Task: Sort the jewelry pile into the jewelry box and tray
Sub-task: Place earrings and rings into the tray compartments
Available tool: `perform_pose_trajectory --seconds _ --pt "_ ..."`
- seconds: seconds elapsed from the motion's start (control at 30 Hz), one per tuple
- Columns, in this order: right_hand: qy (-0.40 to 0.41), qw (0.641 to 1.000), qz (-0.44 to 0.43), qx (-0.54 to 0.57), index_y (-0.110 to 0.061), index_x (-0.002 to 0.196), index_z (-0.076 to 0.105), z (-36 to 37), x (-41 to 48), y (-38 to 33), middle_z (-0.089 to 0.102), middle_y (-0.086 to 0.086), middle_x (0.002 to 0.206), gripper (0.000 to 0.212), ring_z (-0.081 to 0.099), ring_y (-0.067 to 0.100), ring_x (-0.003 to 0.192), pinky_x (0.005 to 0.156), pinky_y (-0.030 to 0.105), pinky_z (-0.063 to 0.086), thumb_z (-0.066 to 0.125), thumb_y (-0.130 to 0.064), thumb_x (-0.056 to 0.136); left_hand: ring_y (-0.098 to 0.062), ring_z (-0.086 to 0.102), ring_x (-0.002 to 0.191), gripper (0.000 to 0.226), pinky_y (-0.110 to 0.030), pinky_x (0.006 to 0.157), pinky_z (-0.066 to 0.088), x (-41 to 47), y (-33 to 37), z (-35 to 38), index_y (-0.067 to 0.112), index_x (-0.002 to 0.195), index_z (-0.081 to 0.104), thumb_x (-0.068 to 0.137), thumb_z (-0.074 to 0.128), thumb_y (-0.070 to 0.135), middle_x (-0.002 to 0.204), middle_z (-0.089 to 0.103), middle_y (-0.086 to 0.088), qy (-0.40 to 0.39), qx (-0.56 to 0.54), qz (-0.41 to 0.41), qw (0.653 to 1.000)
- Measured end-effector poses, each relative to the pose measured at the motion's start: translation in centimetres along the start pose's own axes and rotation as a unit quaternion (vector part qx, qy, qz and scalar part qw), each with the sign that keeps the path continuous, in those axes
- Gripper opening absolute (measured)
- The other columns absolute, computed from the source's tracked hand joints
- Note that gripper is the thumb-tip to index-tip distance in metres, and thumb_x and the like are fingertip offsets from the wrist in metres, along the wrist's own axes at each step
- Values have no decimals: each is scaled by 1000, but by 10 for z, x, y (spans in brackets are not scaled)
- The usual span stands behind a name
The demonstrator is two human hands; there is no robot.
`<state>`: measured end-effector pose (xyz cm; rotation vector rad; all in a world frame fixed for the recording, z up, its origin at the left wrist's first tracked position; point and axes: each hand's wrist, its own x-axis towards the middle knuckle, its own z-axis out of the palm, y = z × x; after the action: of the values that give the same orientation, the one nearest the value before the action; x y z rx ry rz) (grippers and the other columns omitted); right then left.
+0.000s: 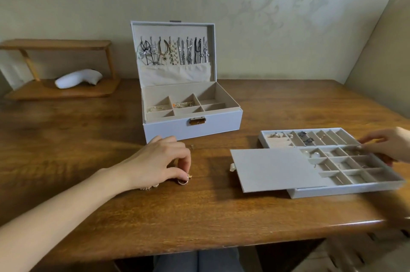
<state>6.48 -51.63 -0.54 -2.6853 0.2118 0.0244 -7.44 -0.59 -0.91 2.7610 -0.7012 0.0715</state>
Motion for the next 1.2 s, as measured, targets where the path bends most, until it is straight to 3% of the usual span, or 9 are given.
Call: perform_pose_trajectory --seconds 0.1,0.23,0.33,0.43,0.53,0.7,0.9,1.07,1.2 --pt "-15 999 -22 17 -17 86 74 3 -10 -11 67 18 58 9 53 21 40 36 17 38 74 -11 79 4 44 89 17 -11 84 28 1 -1 -4 41 73 50 83 63 44 82 52 23 -2 7 -6 1000" --pt "-36 997 -59 41 -14 83 72 11 -28 -40 68 15 59 6 51 15 39 36 17 37 71 -9 82 -3 54 77 16 -20 71 43 4 -4 -21 35 76 53 82 67 35 79 60 15 53 -57 -48 996" --pt "-68 993 -82 45 -13 83 71 17 -44 -62 68 11 57 4 51 13 38 37 18 38 69 -9 84 -1 56 75 16 -11 64 41 13 1 -35 25 77 57 80 73 22 77 62 13 118 -112 -47 986" --pt "-91 989 -101 56 -11 84 70 22 -59 -79 67 10 57 3 52 13 40 40 21 39 68 -10 85 -1 56 71 14 -12 64 43 35 16 -37 18 80 60 79 74 17 77 64 8 134 -171 -33 976" --pt "-109 985 -115 63 -11 83 69 27 -70 -90 68 12 59 4 52 15 43 42 22 39 67 -11 86 -8 63 74 16 -23 72 52 62 31 -30 13 78 62 76 77 13 77 67 4 126 -219 -23 967" --pt "-110 985 -117 68 -14 85 68 30 -73 -95 68 5 58 3 52 10 43 43 21 40 66 -14 87 -2 63 75 15 -19 72 51 92 39 -14 14 89 66 77 75 12 81 66 6 92 -180 -7 979" --pt "-112 983 -119 85 -14 86 67 29 -74 -89 68 3 58 4 51 10 45 45 22 40 64 -15 89 2 56 74 9 -6 65 41 98 45 0 21 79 65 80 74 17 84 66 7 60 -125 6 990" --pt "-111 982 -125 91 -13 86 66 30 -74 -89 68 2 58 4 52 11 45 46 24 41 64 -16 89 -5 57 79 8 -23 71 46 96 44 3 19 77 66 81 72 16 86 69 5 70 -84 41 993" --pt "-111 982 -122 93 -14 86 65 31 -74 -89 69 4 60 3 53 13 48 47 26 42 65 -17 88 -5 46 76 9 -18 66 36 90 38 6 16 74 67 80 74 18 79 63 8 94 -26 68 993"
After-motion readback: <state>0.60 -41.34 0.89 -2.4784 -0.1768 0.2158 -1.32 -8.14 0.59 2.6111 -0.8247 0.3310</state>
